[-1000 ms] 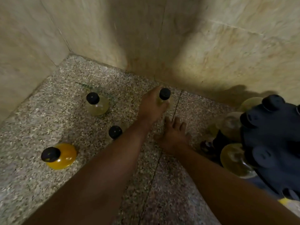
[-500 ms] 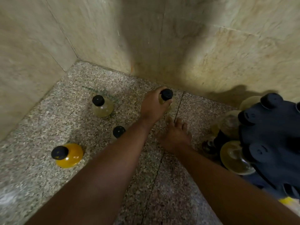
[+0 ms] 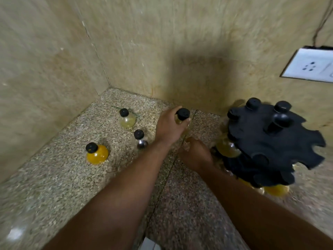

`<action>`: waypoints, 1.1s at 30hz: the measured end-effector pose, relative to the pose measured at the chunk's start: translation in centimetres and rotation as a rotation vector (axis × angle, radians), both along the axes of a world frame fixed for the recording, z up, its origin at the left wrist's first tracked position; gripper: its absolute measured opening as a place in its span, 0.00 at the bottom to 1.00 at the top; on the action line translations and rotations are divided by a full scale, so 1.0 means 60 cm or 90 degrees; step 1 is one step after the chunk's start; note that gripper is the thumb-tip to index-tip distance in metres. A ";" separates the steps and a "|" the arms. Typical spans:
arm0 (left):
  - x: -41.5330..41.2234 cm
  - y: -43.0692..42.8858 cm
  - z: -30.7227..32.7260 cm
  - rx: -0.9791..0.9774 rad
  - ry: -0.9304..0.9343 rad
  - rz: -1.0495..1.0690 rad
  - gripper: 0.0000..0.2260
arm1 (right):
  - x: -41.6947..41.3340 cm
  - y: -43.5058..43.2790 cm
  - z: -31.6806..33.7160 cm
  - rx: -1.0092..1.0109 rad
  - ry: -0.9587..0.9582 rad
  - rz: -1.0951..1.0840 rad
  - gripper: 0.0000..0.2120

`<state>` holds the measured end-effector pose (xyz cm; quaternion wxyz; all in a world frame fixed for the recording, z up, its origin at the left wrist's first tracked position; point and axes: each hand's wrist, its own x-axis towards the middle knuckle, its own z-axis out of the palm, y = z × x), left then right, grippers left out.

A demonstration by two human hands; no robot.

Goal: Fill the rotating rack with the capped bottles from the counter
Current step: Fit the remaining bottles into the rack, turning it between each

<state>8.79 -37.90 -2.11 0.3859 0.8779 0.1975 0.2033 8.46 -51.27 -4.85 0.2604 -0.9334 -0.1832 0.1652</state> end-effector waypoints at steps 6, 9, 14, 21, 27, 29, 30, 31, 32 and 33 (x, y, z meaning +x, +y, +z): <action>-0.100 -0.093 0.007 -0.018 -0.009 0.029 0.23 | -0.075 -0.101 0.040 0.092 0.001 -0.108 0.14; -0.136 -0.142 -0.003 -0.025 0.006 0.022 0.23 | -0.100 -0.157 0.043 0.157 0.007 -0.202 0.12; -0.173 -0.227 0.005 -0.036 0.013 -0.020 0.24 | -0.116 -0.244 0.053 0.516 0.096 -0.370 0.13; -0.167 -0.308 0.039 -0.043 0.035 -0.143 0.22 | -0.091 -0.318 0.069 0.697 0.202 -0.519 0.14; -0.132 -0.333 0.045 -0.005 0.011 -0.206 0.20 | -0.055 -0.340 0.077 0.708 0.235 -0.558 0.12; -0.119 -0.336 0.045 0.012 0.006 -0.208 0.20 | -0.045 -0.343 0.074 0.689 0.249 -0.552 0.12; -0.114 -0.337 0.044 0.015 0.006 -0.206 0.20 | -0.042 -0.343 0.073 0.683 0.255 -0.548 0.12; -0.106 -0.339 0.044 0.016 0.007 -0.208 0.21 | -0.040 -0.345 0.073 0.681 0.256 -0.544 0.12; -0.100 -0.339 0.042 0.017 0.009 -0.208 0.21 | -0.038 -0.346 0.072 0.677 0.258 -0.539 0.11; -0.094 -0.339 0.038 0.020 0.013 -0.210 0.21 | -0.037 -0.348 0.070 0.673 0.260 -0.534 0.10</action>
